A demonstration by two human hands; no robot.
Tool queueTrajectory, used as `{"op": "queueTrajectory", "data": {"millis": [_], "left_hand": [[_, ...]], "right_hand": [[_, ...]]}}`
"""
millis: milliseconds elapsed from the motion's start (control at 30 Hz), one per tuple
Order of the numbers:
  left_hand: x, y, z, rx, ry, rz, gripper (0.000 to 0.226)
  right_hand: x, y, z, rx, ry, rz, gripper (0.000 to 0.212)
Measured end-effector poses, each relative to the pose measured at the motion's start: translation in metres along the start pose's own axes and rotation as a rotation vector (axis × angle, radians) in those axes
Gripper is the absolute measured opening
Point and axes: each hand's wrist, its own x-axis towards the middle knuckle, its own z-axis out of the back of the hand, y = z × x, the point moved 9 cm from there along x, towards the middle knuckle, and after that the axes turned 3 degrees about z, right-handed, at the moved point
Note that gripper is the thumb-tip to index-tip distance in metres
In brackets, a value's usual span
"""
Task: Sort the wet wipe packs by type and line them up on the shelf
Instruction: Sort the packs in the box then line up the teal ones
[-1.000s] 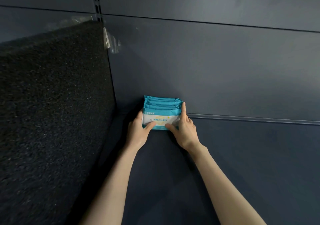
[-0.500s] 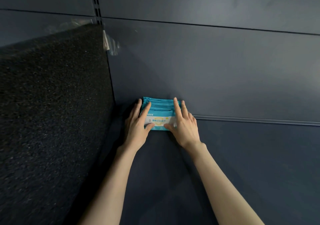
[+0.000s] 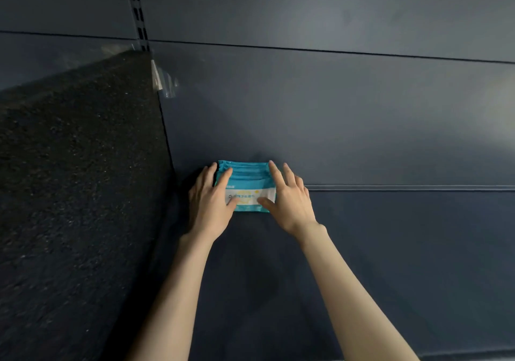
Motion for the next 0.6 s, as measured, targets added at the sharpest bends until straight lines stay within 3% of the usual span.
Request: {"op": "queueTrajectory", "data": {"millis": [233,367,600], "left_hand": [[-0.028,-0.071,0.048,-0.220,-0.200,-0.236,0.041],[-0.066,-0.131,0.050,-0.346,-0.112,-0.363,0.038],[-0.193,-0.232,0.001,-0.450,0.169,-0.532,0.040]], "right_hand": [[-0.069,-0.020,0.079,0.055,-0.294,-0.065,0.047],[-0.137,-0.048,0.112,0.054,-0.426,-0.125,0.042],[-0.306,-0.125,0.134,-0.008,-0.512,-0.310,0.032]]}}
